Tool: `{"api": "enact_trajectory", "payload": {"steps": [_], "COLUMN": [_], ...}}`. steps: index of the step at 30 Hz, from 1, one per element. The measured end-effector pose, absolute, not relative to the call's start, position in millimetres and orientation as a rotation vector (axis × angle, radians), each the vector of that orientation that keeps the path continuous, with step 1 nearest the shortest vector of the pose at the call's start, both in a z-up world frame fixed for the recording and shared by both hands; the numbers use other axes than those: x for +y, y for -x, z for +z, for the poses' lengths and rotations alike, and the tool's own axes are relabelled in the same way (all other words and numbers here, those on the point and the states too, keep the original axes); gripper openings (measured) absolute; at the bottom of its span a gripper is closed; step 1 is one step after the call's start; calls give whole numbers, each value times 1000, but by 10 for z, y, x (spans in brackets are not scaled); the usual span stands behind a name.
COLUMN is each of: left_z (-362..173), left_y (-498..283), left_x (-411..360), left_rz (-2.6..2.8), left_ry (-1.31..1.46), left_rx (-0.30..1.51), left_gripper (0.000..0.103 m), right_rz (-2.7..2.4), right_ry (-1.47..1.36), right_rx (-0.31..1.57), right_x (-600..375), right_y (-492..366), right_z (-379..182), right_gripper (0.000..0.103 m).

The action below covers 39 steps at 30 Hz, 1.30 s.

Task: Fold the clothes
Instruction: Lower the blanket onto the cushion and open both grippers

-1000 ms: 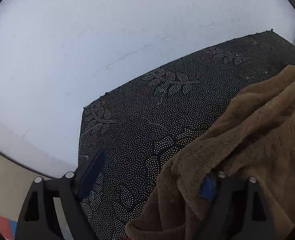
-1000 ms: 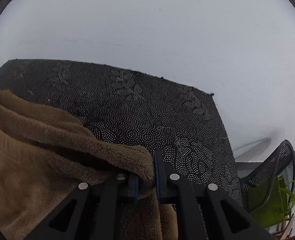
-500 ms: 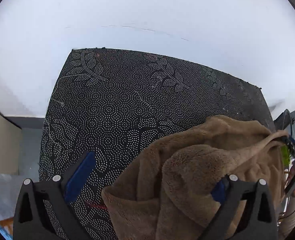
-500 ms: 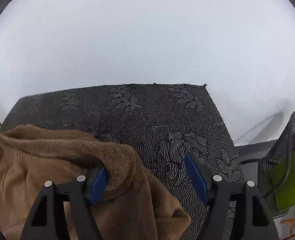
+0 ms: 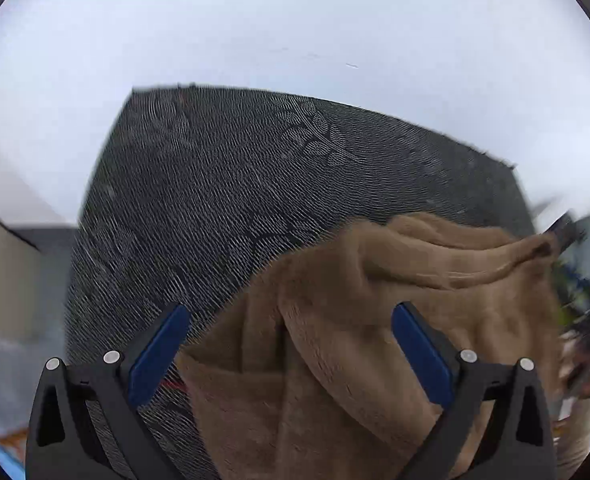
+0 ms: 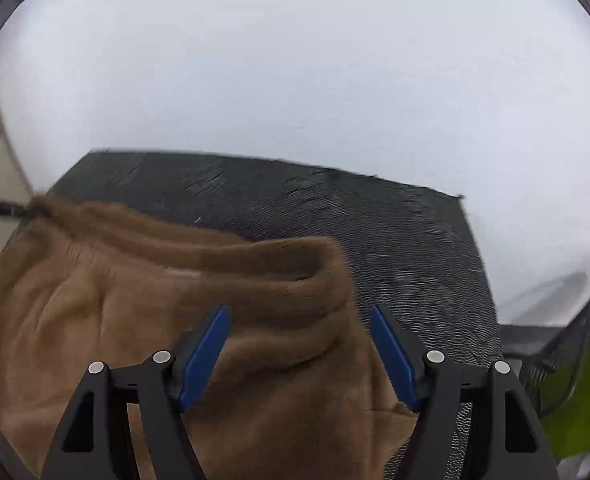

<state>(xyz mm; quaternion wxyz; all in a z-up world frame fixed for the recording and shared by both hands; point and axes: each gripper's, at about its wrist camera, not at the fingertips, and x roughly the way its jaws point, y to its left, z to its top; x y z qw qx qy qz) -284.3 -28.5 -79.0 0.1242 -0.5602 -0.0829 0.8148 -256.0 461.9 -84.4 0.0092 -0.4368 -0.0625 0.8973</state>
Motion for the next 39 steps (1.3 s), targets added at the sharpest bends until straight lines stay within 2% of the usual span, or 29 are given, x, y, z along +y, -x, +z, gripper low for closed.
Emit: {"api": "enact_trajectory", "payload": {"steps": [1,6,10,11,13,16,19,20,21,25,27,29,32,36,39], "left_z": [-799,-841,-887,-885,-879,-871,-916,-932,-948,-884,-841,-785,-738,-865,-927], "left_y": [2810,2598,2537,2535,2545,2585,2650,2687,2723,2706,2684,2705,2805,2895,2893], "left_x": [-293,-207,-35,19,145,305,376,364,352,331,343,356,293,327,394], "left_rz": [2357,2375,2399,2406,2410,2421,2463,2479,2496,2572,2624,2680,2758,2746,2739], "left_ry": [1634,1637,1612,1592,1540,1492,1511,1525,1538,1508,1482,1443,1410,1459,1480], "left_rx": [-278,-192,-14,23,90,158,179,146,112,53,63,78,94,193,289], "left_gripper": [102,102,102,102,102,102,100,90,75,56,40,34,32,33,39], "right_rz": [2794,2745,2726,2716,2701,2704,2716,2725,2732,2759,2766,2763,2724,2657,2661], "right_ry": [1382,1462,1491,1494,1504,1495,1451,1424,1397,1286,1238,1221,1269,1375,1355], "right_rx": [-227,-275,-335,-356,-383,-395,-357,-331,-312,-243,-213,-182,-176,-209,-201], "right_x": [4591,4598,4547,4528,4497,4471,4503,4526,4547,4625,4652,4676,4686,4662,4643], "right_y": [2578,2700,2790,2807,2823,2802,2789,2781,2774,2768,2793,2838,2967,3114,3043], "right_z": [-893,-1102,-1249,-1280,-1307,-1291,-1253,-1219,-1181,-992,-914,-873,-983,-1226,-1182], "right_gripper": [74,74,72,67,33,22,16,16,15,15,15,15,15,15,17]}}
